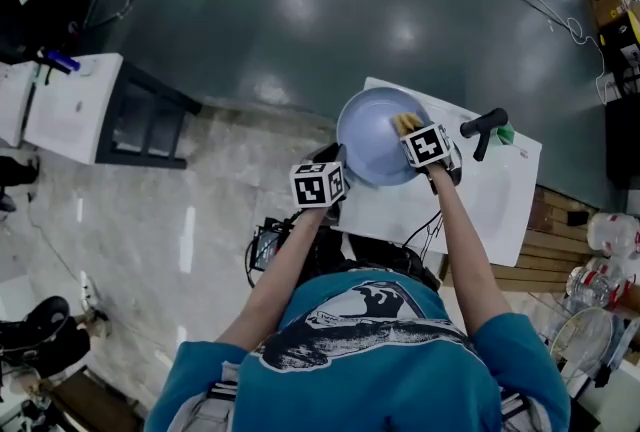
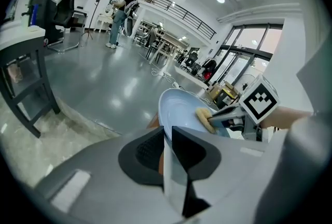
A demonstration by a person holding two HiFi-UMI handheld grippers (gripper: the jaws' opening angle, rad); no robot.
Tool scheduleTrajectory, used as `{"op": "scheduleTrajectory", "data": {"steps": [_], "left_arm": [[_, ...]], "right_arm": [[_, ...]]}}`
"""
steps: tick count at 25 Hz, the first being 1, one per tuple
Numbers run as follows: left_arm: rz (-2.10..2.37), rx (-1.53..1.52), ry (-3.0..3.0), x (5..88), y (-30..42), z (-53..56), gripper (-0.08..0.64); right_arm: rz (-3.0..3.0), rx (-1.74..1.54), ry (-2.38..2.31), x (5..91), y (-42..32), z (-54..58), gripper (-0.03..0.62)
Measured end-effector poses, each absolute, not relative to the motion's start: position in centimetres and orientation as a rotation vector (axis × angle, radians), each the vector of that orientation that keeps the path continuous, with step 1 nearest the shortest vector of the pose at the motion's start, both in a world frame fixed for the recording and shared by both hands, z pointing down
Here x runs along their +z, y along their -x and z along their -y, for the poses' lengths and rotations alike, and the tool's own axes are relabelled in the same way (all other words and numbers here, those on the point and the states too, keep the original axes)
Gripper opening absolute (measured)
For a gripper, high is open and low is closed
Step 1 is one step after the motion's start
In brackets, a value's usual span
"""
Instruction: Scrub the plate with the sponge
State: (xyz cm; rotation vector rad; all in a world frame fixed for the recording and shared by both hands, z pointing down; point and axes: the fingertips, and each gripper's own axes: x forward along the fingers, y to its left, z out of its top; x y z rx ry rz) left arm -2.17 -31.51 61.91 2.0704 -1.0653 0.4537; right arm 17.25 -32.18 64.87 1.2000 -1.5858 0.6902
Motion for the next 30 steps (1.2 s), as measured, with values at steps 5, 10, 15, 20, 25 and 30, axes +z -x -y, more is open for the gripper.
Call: {"op": "scheduleTrajectory", "data": {"steps": [5, 10, 15, 20, 25, 30], "left_arm": [[1.065, 0.440, -2.062, 61.9, 2.4, 31.3, 0.061], [1.071, 0.414, -2.039, 62.0, 2.6, 31.4, 0.057], [1.069, 0.399, -2.031, 62.0, 2.9, 31.6, 0.054], [1.021, 0.422, -2.081, 61.8, 3.0, 31.4, 0.061], [0.957, 0.460, -2.200, 60.8, 3.1, 31.1, 0.090], [0.898, 0.464, -2.330, 58.5, 4.5, 30.8, 0.103]], "right_arm": [[1.664, 0.565, -1.233, 64.3, -13.8, 35.3, 0.029], [1.735, 0.547, -1.129, 64.3, -9.4, 33.7, 0.029], [1.815, 0.533, -1.061, 64.0, -6.2, 31.3, 0.029], [1.822, 0.568, -1.089, 64.3, -5.7, 30.1, 0.031], [1.863, 0.640, -1.209, 63.7, -6.3, 30.0, 0.031], [1.969, 0.740, -1.347, 61.2, -5.9, 28.7, 0.031]]}}
